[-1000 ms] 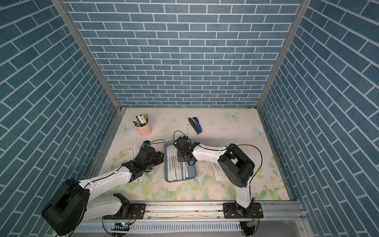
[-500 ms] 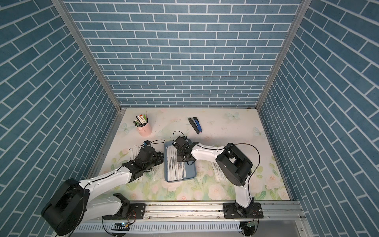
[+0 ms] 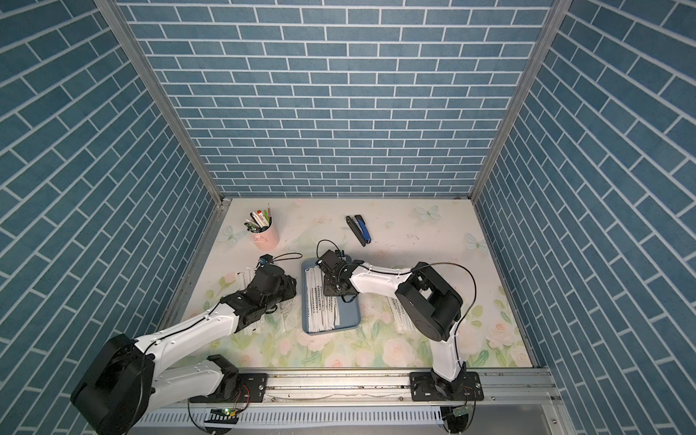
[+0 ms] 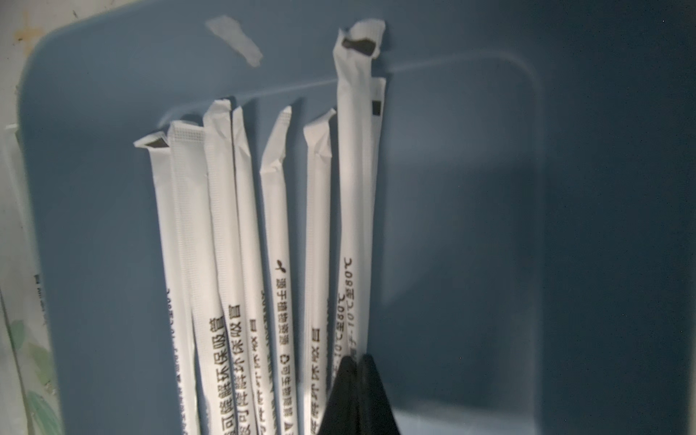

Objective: Put the straws into the storage box
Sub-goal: Place the straw in the storage box, then pick up the straw from the center of the board.

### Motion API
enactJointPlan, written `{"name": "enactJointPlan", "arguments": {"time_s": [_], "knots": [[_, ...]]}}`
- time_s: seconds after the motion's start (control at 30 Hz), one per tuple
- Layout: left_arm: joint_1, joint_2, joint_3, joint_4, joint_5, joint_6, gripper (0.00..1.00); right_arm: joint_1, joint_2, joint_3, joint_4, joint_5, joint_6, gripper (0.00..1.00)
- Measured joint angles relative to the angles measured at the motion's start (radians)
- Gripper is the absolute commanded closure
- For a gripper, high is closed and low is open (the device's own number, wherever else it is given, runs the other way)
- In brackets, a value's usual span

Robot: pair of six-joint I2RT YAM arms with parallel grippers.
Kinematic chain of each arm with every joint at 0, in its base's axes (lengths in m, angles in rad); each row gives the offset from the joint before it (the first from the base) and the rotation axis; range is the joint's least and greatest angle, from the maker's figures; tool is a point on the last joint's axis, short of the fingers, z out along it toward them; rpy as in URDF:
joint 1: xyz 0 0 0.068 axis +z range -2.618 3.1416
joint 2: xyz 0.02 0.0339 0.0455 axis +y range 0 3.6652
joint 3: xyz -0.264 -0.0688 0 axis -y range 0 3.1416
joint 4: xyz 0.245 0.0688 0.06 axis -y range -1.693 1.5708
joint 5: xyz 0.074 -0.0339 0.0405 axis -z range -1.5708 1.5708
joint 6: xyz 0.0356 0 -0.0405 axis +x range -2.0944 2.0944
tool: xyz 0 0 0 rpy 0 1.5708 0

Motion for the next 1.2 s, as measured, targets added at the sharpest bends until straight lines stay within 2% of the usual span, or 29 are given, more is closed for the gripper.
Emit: {"name": "enactJointPlan", "arguments": {"time_s": [0.17,0.3,0.43,0.7,1.2], "knots": [[0.019,0.0,0.005,-0.041,-0.013,0.006,0.58,0.0,0.0,0.0,0.0,0.006,0.008,0.8],[0.07,0.01,0.007,-0.068,-0.005,0.022,0.59,0.0,-0.009,0.0,-0.005,0.011,0.006,0.68],[0.114,0.048,0.034,-0.11,0.008,0.047,0.61,-0.004,-0.048,0.002,-0.025,0.011,-0.011,0.62],[0.198,0.129,0.063,-0.178,0.057,0.089,0.64,-0.027,-0.138,0.013,-0.052,0.032,-0.051,0.6],[0.204,0.282,0.139,-0.235,0.088,0.147,0.74,-0.05,-0.166,-0.015,-0.05,0.076,-0.065,0.61]]}}
